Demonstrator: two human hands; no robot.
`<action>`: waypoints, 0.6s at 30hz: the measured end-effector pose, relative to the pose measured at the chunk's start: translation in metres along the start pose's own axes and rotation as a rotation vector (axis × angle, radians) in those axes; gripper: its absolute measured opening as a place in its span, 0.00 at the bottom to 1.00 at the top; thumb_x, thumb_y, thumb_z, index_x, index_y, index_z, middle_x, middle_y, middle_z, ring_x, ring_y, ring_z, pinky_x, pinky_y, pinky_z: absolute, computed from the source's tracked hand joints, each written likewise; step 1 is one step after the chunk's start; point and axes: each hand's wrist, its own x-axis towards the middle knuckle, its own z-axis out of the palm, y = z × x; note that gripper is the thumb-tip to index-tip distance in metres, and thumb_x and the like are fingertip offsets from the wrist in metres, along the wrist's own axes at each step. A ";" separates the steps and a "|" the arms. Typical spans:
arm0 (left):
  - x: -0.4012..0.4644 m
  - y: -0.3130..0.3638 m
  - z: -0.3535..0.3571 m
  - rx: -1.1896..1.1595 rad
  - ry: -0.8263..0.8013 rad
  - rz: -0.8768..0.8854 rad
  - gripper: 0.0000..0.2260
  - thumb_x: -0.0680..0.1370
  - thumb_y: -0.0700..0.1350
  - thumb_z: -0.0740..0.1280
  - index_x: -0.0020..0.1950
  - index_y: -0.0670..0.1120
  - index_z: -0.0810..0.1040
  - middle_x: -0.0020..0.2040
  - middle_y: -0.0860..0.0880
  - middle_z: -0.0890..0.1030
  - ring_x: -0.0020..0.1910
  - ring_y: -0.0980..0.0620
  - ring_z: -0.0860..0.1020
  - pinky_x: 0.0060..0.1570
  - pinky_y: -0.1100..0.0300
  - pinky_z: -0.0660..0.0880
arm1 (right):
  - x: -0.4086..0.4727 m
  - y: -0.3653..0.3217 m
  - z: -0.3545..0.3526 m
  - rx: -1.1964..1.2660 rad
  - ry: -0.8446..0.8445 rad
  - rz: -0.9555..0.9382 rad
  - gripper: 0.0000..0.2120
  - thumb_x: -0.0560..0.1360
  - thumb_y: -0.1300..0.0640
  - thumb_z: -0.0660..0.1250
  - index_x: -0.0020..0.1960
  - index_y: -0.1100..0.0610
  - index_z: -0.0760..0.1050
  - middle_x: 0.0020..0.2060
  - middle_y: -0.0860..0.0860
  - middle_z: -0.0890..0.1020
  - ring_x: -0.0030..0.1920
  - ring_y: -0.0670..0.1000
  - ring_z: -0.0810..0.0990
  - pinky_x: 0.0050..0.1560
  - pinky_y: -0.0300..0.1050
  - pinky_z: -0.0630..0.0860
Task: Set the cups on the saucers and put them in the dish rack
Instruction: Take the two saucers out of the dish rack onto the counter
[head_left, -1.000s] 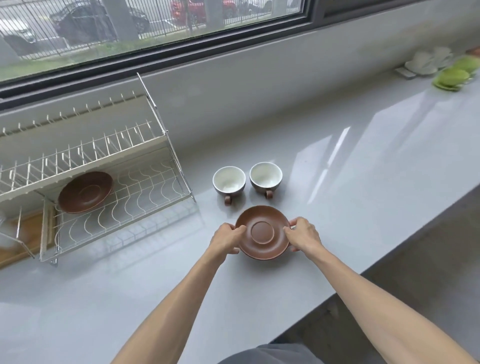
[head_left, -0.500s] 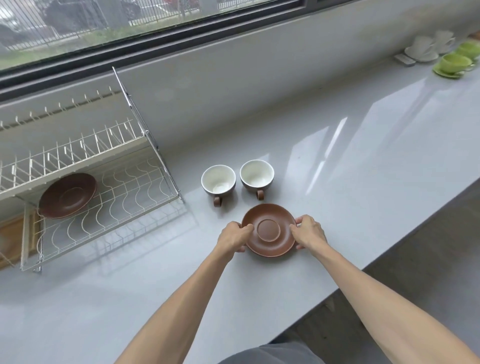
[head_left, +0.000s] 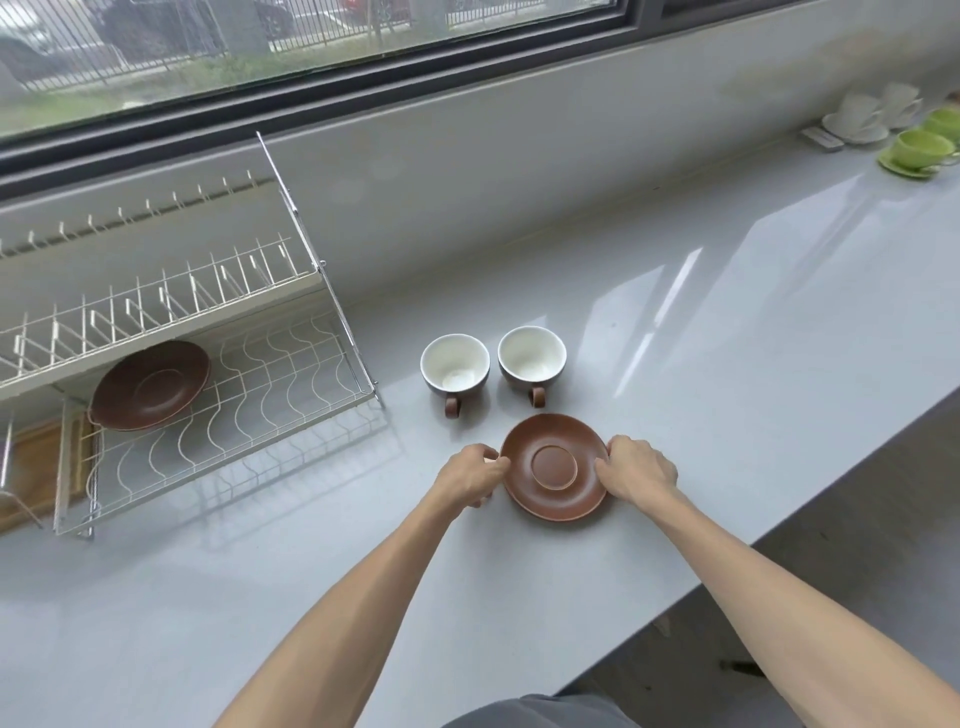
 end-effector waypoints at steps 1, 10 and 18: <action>-0.001 -0.001 -0.004 0.015 0.001 0.003 0.21 0.77 0.52 0.62 0.67 0.46 0.76 0.56 0.42 0.84 0.44 0.46 0.81 0.49 0.54 0.79 | -0.001 -0.003 -0.002 -0.088 0.031 -0.024 0.13 0.80 0.54 0.58 0.60 0.58 0.77 0.59 0.57 0.81 0.59 0.61 0.80 0.48 0.47 0.70; -0.022 -0.024 -0.054 0.138 0.028 0.038 0.21 0.78 0.54 0.61 0.70 0.49 0.74 0.61 0.44 0.82 0.55 0.41 0.83 0.52 0.55 0.78 | -0.023 -0.056 -0.016 -0.366 0.190 -0.135 0.12 0.78 0.59 0.59 0.53 0.55 0.81 0.52 0.53 0.85 0.54 0.57 0.84 0.43 0.41 0.68; -0.048 -0.081 -0.128 0.218 0.059 -0.025 0.21 0.79 0.55 0.61 0.71 0.50 0.73 0.64 0.44 0.80 0.56 0.40 0.82 0.48 0.55 0.76 | -0.051 -0.148 -0.018 -0.313 0.173 -0.405 0.14 0.78 0.56 0.60 0.59 0.58 0.78 0.58 0.57 0.83 0.59 0.60 0.81 0.48 0.46 0.70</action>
